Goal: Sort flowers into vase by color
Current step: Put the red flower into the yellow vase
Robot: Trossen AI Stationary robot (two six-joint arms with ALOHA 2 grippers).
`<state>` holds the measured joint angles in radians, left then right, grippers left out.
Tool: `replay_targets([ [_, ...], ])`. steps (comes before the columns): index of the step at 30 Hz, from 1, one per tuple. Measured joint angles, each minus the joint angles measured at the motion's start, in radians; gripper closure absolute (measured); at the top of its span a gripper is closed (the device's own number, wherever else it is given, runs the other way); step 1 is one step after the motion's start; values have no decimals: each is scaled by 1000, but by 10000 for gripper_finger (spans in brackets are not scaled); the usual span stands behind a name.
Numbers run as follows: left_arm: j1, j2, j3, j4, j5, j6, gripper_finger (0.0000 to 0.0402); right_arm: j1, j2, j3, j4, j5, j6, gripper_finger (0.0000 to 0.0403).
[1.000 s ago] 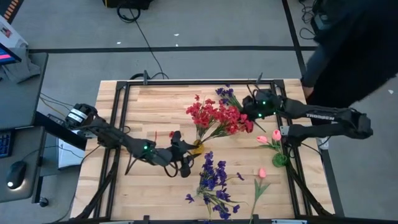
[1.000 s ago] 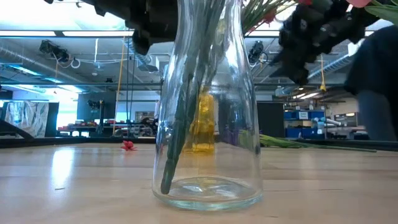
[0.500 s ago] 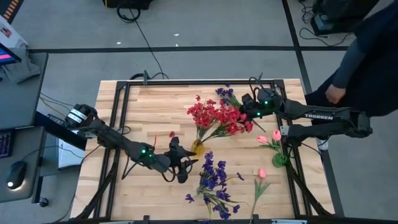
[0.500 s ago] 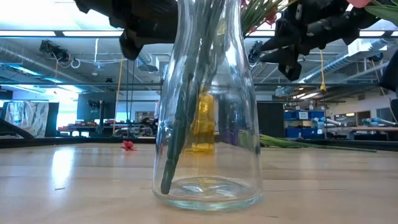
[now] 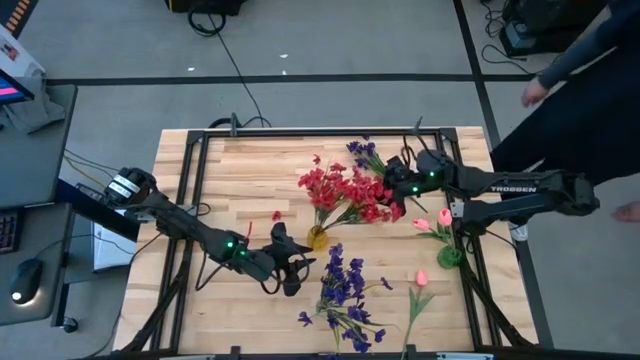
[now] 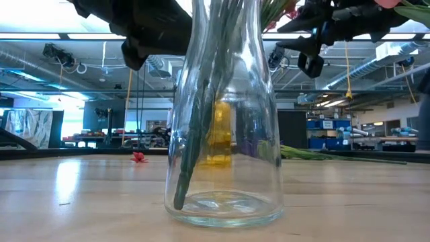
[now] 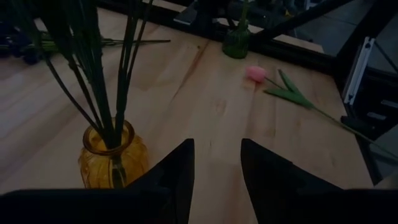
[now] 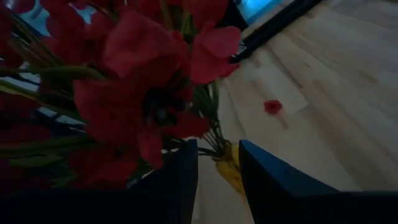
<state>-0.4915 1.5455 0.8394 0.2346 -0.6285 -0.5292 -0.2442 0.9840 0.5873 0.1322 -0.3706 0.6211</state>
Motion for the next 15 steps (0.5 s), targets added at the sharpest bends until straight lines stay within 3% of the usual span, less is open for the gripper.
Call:
replay_targets([
  [15,-1,0,0,-88,97,-137,267,127,17,0,92,140,80,277],
])
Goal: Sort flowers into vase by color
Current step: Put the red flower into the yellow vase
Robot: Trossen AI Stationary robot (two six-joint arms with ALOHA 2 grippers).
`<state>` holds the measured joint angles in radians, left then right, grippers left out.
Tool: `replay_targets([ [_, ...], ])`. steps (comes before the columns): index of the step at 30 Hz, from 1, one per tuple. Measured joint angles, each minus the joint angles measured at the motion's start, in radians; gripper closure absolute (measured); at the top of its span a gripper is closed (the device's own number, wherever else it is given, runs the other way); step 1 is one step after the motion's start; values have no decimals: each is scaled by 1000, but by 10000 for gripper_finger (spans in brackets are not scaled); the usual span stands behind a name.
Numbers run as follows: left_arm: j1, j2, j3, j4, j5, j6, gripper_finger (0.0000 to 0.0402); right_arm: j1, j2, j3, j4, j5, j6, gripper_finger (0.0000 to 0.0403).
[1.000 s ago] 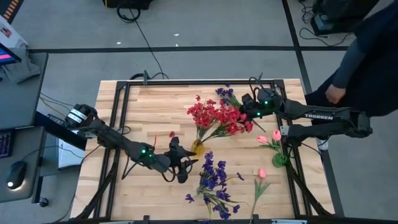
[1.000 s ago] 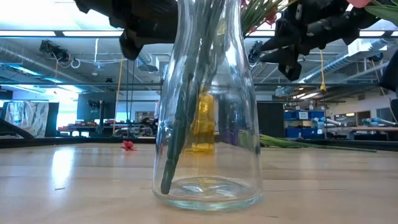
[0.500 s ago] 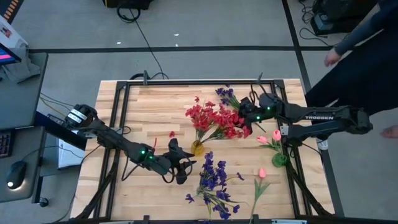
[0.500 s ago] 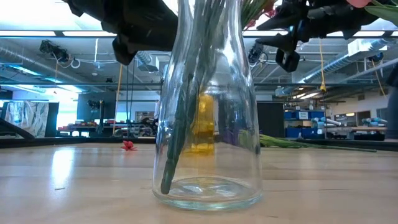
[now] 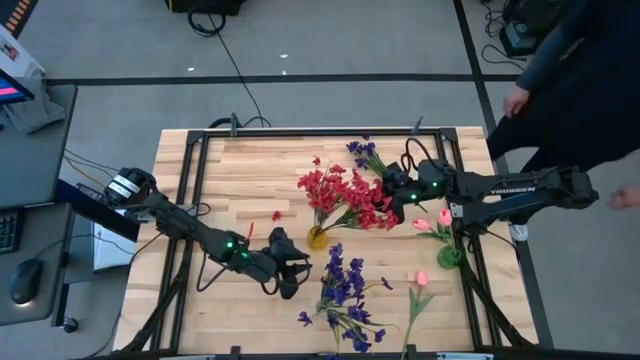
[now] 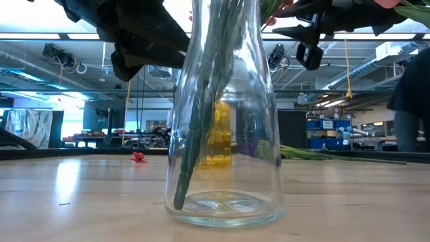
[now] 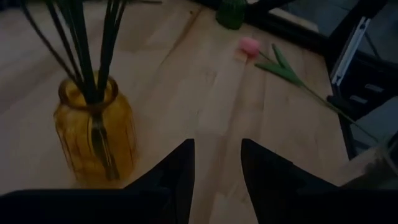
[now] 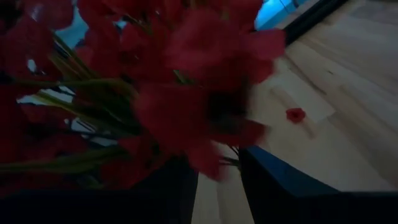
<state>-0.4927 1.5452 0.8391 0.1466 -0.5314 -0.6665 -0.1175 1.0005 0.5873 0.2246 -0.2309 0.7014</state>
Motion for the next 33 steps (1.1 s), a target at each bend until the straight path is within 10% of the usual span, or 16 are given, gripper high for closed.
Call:
replay_targets([
  [17,0,0,0,-126,92,-26,267,89,270,167,120,17,36,277],
  [33,0,-2,0,-186,141,-48,266,91,268,187,28,-28,28,277],
])
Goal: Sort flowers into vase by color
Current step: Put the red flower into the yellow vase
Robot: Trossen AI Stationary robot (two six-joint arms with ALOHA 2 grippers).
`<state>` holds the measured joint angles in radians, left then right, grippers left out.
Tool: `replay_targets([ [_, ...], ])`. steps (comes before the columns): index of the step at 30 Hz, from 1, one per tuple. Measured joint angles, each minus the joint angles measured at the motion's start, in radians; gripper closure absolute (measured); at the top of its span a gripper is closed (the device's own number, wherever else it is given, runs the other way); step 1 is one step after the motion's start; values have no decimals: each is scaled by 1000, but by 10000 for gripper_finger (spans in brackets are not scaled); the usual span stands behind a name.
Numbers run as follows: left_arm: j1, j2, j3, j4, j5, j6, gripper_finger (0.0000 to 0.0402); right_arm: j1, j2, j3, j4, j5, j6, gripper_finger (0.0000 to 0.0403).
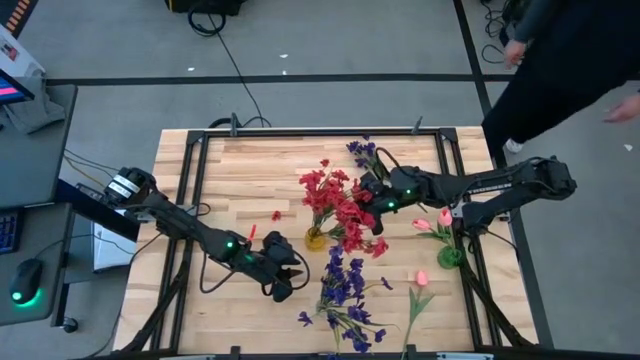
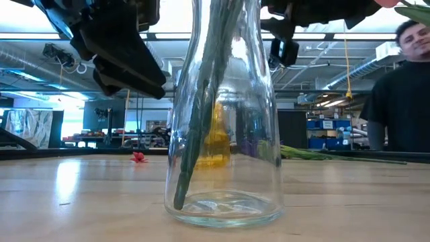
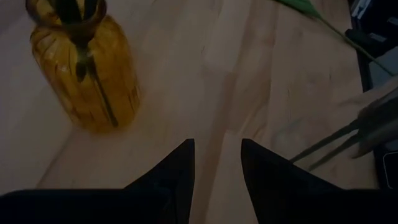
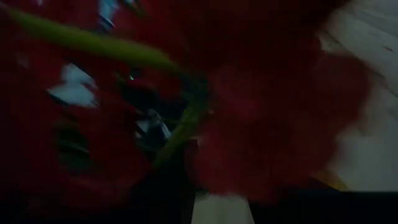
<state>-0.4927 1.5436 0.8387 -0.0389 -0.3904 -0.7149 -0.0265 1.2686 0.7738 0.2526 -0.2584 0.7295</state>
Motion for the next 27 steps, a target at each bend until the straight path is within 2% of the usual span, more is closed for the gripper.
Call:
replay_targets([
  [10,0,-2,0,-13,29,-35,266,-42,-14,0,-63,-73,-51,277],
  [18,0,-2,0,-26,29,-50,266,-77,-70,0,-235,-68,-143,277],
  [27,0,-2,0,-48,26,-53,266,-89,-117,0,-337,-111,-192,277],
])
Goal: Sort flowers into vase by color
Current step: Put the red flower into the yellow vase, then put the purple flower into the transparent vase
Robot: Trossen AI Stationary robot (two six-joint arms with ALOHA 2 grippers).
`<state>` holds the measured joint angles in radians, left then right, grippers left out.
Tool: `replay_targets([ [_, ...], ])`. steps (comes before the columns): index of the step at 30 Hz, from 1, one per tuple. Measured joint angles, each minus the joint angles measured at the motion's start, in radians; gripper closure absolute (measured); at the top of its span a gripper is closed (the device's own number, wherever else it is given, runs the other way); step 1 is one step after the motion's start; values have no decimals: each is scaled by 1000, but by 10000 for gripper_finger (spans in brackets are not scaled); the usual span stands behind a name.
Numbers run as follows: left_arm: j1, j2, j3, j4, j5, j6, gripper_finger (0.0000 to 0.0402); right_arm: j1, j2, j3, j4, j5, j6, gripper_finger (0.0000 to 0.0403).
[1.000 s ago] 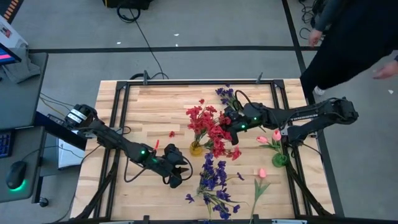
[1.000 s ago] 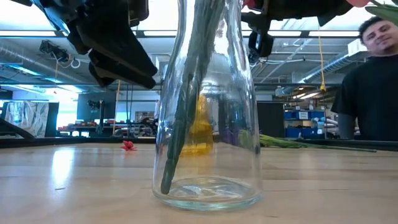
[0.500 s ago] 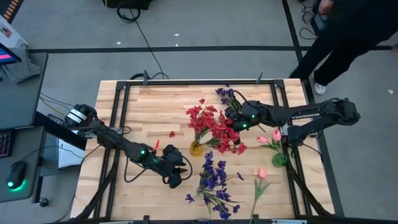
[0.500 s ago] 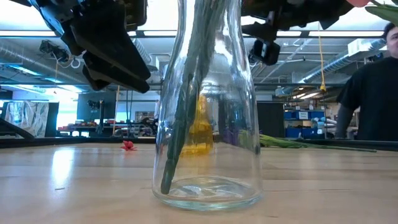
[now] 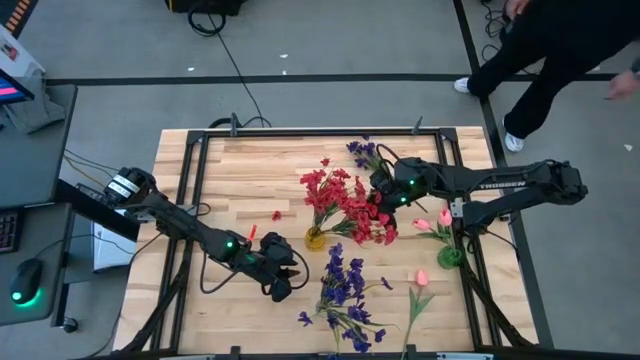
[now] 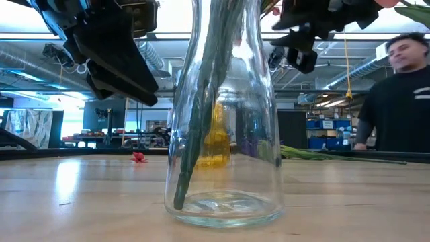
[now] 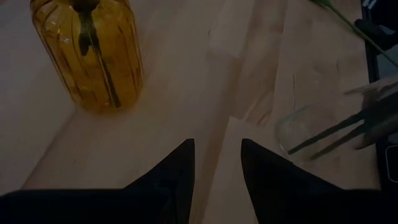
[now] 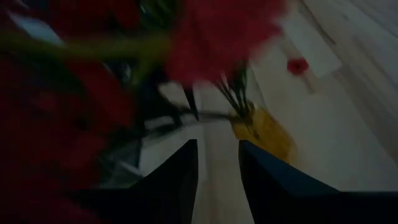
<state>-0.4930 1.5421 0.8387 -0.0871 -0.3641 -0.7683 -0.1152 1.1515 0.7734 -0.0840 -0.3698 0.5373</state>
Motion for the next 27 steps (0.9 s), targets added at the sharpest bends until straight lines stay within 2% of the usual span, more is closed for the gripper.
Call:
replay_targets([
  [4,0,0,0,-18,0,-32,266,4,-3,0,-81,-8,-61,277],
  [9,0,0,0,-18,1,-82,266,-12,-7,0,-95,-28,-111,277],
  [12,0,0,0,-22,2,-112,266,-34,-21,0,-127,1,-135,277],
  [19,0,0,0,-39,3,-183,266,-129,-90,0,-175,-18,-178,277],
  [27,0,0,0,-34,39,-302,266,-256,-199,0,-383,19,-204,277],
])
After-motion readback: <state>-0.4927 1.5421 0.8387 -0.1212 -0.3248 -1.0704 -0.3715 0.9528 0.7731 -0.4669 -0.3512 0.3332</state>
